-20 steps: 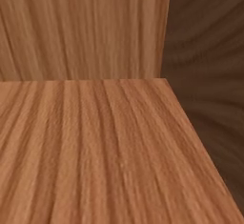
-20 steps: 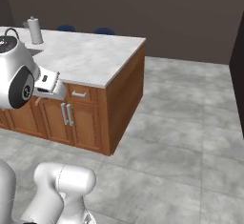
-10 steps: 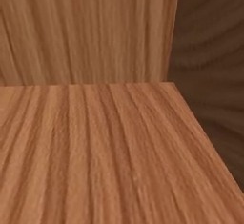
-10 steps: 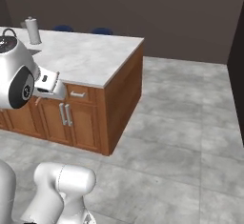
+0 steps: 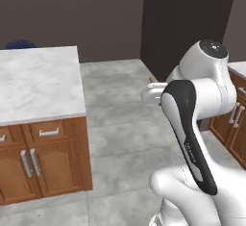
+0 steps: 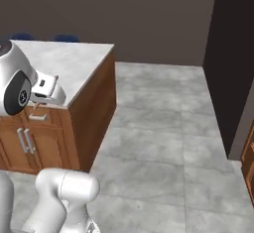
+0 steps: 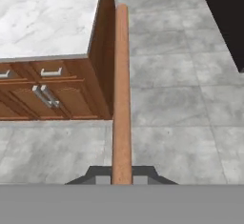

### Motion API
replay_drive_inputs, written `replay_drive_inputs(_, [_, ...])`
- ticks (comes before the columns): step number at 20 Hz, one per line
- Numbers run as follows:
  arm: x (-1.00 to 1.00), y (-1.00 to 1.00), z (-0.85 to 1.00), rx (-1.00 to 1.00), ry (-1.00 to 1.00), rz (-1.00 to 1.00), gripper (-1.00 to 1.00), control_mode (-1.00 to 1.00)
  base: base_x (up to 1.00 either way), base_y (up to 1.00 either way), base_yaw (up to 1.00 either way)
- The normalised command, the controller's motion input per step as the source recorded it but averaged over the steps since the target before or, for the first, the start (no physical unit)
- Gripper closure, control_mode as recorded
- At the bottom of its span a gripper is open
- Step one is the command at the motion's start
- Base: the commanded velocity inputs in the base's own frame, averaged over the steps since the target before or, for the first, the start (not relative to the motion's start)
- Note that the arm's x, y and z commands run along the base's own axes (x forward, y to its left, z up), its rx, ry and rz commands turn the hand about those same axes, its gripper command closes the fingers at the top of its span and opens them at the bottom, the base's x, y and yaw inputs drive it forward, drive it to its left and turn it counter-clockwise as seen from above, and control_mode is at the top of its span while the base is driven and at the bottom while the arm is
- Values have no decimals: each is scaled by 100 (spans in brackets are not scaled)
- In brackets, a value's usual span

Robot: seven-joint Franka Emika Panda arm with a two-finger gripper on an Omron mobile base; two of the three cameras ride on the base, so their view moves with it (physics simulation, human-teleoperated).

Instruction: Take a straw from the drawer in front and place it inside the glass cup on the dining counter.

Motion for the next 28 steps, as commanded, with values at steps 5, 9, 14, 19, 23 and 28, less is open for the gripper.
replay_drive_inputs(5, [0, 0, 0, 0, 0, 0, 100, 100, 100, -36, -44])
replay_drive_inputs(9, [0, 0, 0, 0, 0, 0, 100, 100, 100, -5, -28])
replay_drive_inputs(14, [0, 0, 0, 0, 0, 0, 100, 100, 100, 0, -7])
replay_drive_inputs(19, [0, 0, 0, 0, 0, 0, 100, 100, 100, 0, 0])
replay_drive_inputs(23, [0, 0, 0, 0, 0, 0, 100, 100, 100, 0, 3])
replay_drive_inputs(28, [0, 0, 0, 0, 0, 0, 100, 100, 100, 0, 7])
